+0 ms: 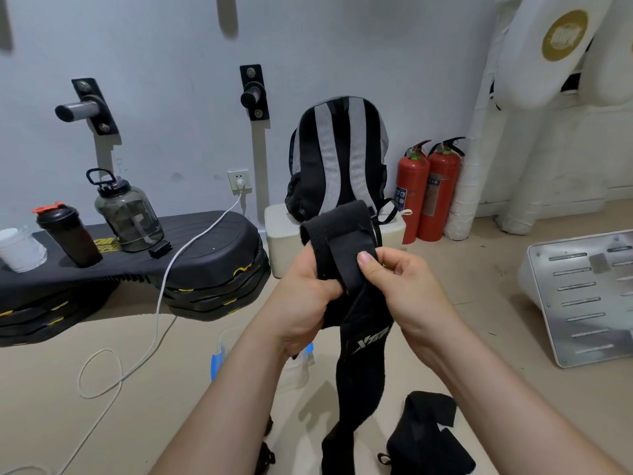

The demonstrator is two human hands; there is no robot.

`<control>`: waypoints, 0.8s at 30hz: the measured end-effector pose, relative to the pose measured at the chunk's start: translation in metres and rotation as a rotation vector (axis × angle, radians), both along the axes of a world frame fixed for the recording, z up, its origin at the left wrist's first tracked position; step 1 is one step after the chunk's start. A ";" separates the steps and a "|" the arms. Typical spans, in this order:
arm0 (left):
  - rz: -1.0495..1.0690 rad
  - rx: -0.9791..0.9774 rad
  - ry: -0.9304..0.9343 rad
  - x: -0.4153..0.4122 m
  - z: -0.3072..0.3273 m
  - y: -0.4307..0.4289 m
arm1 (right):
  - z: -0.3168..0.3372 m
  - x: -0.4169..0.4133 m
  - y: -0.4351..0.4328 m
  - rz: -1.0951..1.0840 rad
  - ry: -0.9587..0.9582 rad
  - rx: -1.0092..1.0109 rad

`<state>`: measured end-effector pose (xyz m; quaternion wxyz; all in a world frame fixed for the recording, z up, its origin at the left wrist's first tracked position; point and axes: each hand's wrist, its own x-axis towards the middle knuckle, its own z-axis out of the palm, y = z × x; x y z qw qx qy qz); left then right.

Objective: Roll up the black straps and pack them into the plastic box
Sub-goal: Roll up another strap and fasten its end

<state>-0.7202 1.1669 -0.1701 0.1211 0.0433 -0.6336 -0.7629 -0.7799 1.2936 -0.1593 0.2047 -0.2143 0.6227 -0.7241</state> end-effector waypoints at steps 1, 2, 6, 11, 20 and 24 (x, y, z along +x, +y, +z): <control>-0.009 0.005 0.004 0.000 0.000 0.000 | 0.000 0.000 0.000 0.001 -0.005 -0.013; -0.013 0.011 0.009 0.001 0.001 0.000 | -0.001 0.000 0.000 0.004 -0.009 -0.027; 0.018 0.037 0.032 0.001 0.004 0.003 | -0.002 -0.002 0.000 0.027 -0.051 -0.072; 0.061 0.082 0.050 -0.001 0.004 0.006 | -0.001 -0.005 0.002 0.061 -0.091 -0.094; 0.155 0.308 0.043 -0.006 0.005 0.001 | 0.004 -0.007 0.003 0.114 -0.148 -0.132; 0.084 0.087 0.003 -0.005 0.005 0.010 | -0.004 -0.006 -0.003 0.034 -0.019 -0.054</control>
